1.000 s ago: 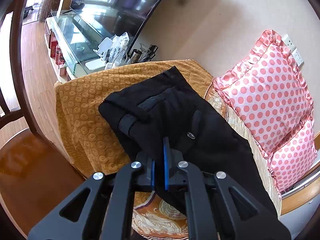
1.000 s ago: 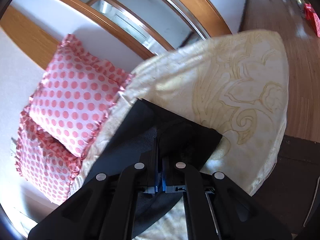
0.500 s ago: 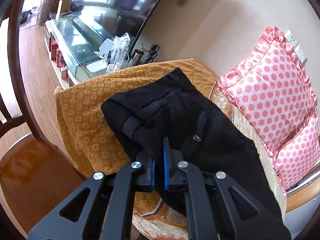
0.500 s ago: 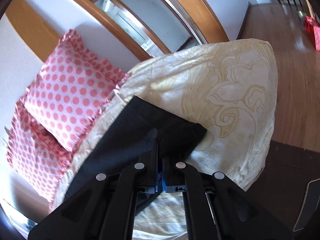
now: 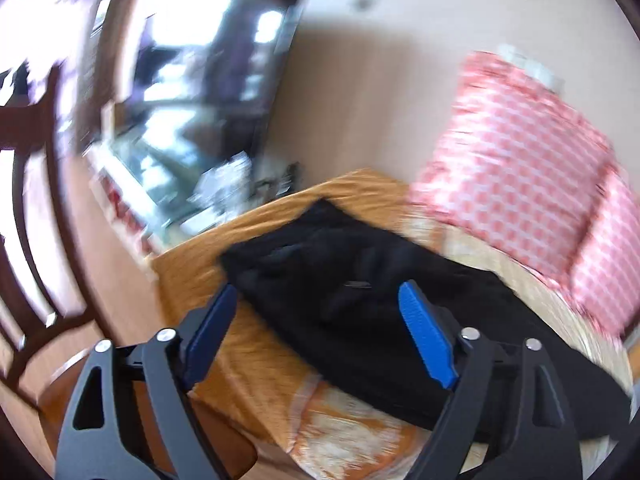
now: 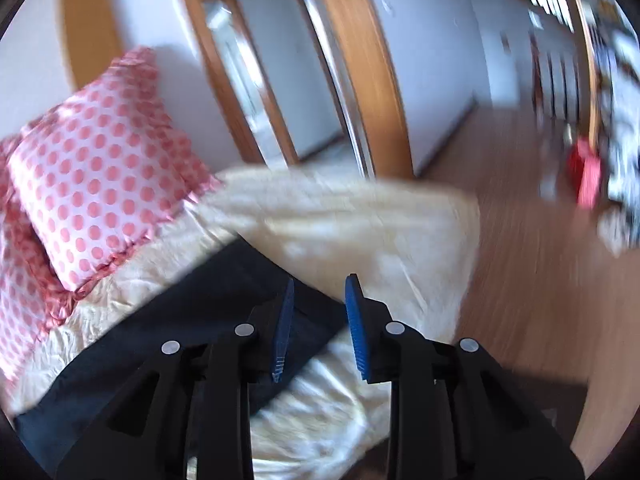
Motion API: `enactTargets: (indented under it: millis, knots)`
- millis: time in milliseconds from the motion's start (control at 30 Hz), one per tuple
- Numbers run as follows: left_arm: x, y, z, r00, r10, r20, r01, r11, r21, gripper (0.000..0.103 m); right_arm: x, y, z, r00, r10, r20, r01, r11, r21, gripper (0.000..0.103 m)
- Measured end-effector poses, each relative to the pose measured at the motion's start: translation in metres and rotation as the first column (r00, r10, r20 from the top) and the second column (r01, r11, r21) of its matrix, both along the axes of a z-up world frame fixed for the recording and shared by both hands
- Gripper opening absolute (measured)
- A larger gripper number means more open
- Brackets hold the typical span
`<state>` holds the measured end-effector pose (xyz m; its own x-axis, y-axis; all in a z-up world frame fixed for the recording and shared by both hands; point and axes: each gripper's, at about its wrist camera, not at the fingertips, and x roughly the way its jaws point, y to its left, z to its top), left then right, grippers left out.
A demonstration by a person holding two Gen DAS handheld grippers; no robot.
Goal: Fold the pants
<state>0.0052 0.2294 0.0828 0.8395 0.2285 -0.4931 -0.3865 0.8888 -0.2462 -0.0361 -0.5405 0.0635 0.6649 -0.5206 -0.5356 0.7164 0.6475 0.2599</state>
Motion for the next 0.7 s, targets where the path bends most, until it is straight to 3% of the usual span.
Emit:
enactTargets:
  millis: [67, 100, 167, 200, 233, 333, 367, 467, 533, 600, 700]
  knots:
    - [0.007, -0.033, 0.005, 0.991, -0.13, 0.019, 0.129, 0.991, 0.036, 0.092, 0.025, 0.033, 0.022, 0.987, 0.16, 0.021, -0.158, 0.984, -0.083, 0.029]
    - [0.012, -0.05, 0.004, 0.979, -0.202, 0.015, 0.201, 0.978, 0.047, 0.093, 0.043, 0.054, 0.031, 0.961, 0.276, 0.018, -0.273, 0.956, -0.109, 0.029]
    - [0.025, -0.085, -0.003, 0.941, -0.339, -0.009, 0.339, 0.939, 0.066, 0.093, 0.085, 0.106, 0.042, 0.843, 0.538, 0.008, -0.534, 0.837, -0.119, 0.031]
    - [0.03, -0.1, -0.007, 0.921, -0.389, -0.023, 0.389, 0.917, 0.082, 0.093, 0.105, 0.133, 0.044, 0.758, 0.652, 0.007, -0.647, 0.754, -0.108, 0.031]
    - [0.034, -0.113, -0.012, 0.905, -0.424, -0.036, 0.426, 0.899, 0.106, 0.093, 0.131, 0.17, 0.045, 0.626, 0.78, 0.007, -0.777, 0.625, -0.079, 0.031]
    - [0.044, -0.144, -0.031, 0.872, -0.482, -0.086, 0.489, 0.851, 0.192, 0.093, 0.178, 0.247, 0.043, 0.353, 0.936, 0.013, -0.934, 0.353, -0.051, 0.031]
    - [0.045, -0.147, -0.035, 0.868, -0.489, -0.089, 0.497, 0.847, 0.188, 0.093, 0.199, 0.283, 0.04, 0.24, 0.971, -0.01, -0.97, 0.24, -0.051, 0.031]
    - [0.052, -0.142, -0.048, 0.868, -0.489, -0.09, 0.497, 0.861, 0.106, 0.093, 0.238, 0.348, 0.027, 0.055, 0.994, -0.092, -0.998, 0.054, -0.013, 0.03]
    - [0.053, -0.137, -0.058, 0.873, -0.479, -0.094, 0.486, 0.872, 0.062, 0.093, 0.263, 0.383, 0.016, -0.049, 0.99, -0.129, -0.998, -0.044, 0.04, 0.03]
    - [0.056, -0.132, -0.067, 0.87, -0.483, -0.098, 0.487, 0.873, 0.031, 0.093, 0.279, 0.41, 0.007, -0.11, 0.979, -0.17, -0.993, -0.1, 0.068, 0.03]
    - [0.052, -0.138, -0.072, 0.866, -0.488, -0.108, 0.496, 0.866, 0.068, 0.094, 0.287, 0.441, -0.006, -0.179, 0.947, -0.269, -0.983, -0.164, 0.077, 0.03]
